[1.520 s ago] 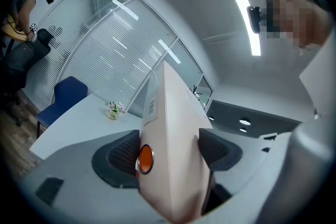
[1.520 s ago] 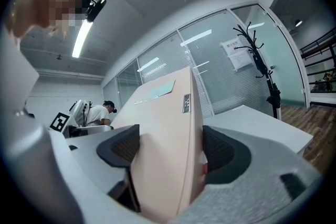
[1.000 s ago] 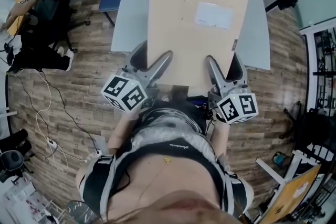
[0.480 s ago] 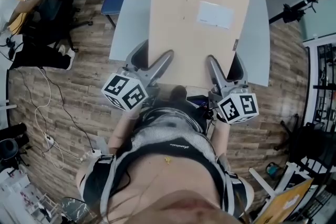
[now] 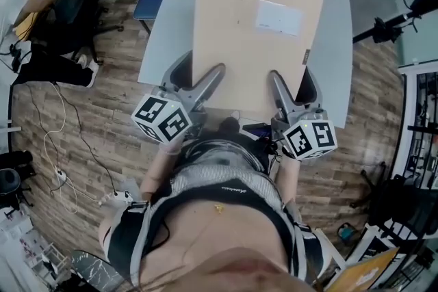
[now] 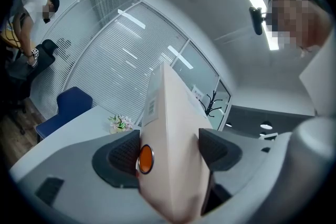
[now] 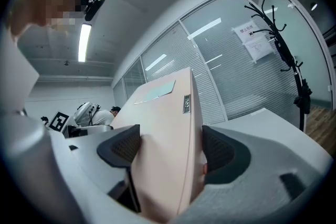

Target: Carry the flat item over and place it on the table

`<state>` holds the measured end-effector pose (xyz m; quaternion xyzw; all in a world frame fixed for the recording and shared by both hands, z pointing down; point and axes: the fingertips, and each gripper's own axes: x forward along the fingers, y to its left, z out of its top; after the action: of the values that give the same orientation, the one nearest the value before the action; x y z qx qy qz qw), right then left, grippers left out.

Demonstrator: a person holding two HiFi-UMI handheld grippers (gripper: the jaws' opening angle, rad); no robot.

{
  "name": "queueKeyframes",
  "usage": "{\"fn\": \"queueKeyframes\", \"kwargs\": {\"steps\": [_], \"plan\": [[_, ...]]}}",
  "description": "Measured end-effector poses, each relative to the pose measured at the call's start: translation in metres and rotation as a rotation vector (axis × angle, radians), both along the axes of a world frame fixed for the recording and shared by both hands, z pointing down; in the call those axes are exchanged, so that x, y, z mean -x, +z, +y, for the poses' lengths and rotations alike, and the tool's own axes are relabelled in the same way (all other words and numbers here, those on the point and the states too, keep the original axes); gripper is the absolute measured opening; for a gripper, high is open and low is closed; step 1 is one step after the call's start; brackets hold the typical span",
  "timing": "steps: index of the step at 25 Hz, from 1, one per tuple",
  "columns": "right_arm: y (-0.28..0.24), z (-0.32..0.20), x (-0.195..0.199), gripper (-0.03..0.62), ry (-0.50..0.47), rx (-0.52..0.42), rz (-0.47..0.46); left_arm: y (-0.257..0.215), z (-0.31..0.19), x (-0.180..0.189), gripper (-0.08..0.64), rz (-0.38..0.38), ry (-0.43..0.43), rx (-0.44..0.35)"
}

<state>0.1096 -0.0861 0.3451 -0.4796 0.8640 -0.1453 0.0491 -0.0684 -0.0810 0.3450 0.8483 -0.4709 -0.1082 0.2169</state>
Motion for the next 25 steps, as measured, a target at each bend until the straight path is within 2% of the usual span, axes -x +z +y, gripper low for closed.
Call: {"fn": "queueKeyframes", "kwargs": {"steps": [11,25], "plan": [[0.002,-0.052,-0.023,0.353,-0.045,-0.008,-0.005,0.004,-0.044,-0.021,0.344,-0.005,-0.076,-0.012],[0.016,-0.084,-0.031,0.344,0.011,0.039,-0.002,0.018,-0.085,-0.029,0.339,-0.034,-0.043,0.034]]}}
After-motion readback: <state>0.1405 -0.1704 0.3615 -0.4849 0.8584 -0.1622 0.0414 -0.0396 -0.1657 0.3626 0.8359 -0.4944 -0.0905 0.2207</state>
